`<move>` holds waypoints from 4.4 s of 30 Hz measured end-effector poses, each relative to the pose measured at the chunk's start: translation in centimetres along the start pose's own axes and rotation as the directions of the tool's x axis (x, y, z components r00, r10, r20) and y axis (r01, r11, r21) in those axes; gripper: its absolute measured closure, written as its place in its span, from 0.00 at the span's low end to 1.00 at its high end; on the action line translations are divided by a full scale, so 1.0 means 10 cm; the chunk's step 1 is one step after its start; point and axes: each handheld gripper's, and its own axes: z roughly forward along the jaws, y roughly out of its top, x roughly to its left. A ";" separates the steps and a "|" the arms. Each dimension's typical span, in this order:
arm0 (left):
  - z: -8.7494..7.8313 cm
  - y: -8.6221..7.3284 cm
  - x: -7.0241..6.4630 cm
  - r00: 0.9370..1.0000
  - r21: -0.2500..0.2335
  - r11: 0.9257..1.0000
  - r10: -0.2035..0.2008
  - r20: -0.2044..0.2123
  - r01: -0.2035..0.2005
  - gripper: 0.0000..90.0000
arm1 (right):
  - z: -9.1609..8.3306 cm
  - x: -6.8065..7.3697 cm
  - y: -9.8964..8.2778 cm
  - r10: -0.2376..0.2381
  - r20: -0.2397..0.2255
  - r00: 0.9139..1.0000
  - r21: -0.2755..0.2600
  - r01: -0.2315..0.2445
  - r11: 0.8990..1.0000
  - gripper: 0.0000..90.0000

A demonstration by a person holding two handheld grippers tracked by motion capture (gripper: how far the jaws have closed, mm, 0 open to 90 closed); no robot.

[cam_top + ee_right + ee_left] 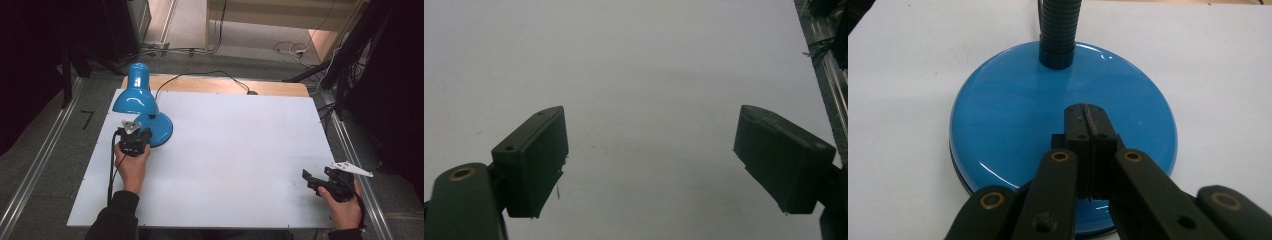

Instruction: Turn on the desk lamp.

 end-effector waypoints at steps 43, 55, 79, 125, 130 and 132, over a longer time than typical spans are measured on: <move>-0.03 -0.04 -0.03 0.999 -0.014 0.999 0.028 -0.015 -0.029 1.00 | -0.02 -0.01 0.00 0.009 -0.003 1.000 -0.007 -0.009 1.000 0.14; -0.06 -0.05 -0.02 1.000 -0.006 1.000 0.002 0.009 -0.001 1.00 | -0.02 -0.01 0.00 0.010 -0.006 1.000 -0.011 -0.010 1.000 0.14; -0.26 -0.03 -0.05 0.998 -0.029 0.999 -0.013 0.068 0.015 0.53 | -0.03 -0.03 0.00 0.014 -0.006 1.000 -0.013 -0.014 1.000 0.14; -0.95 -0.34 -0.02 0.998 -0.016 1.000 0.002 0.062 -0.001 0.34 | -0.04 -0.05 -0.01 0.022 -0.004 1.000 -0.014 -0.023 1.000 0.14; -1.05 -0.40 0.00 0.999 -0.007 1.000 -0.004 0.050 0.004 0.33 | -0.04 -0.06 -0.01 0.024 -0.001 1.000 -0.014 -0.024 1.000 0.14; -1.09 -0.43 -0.02 0.999 0.000 1.000 0.006 0.044 -0.006 0.32 | -0.03 -0.07 -0.01 0.025 0.000 1.000 -0.015 -0.025 1.000 0.14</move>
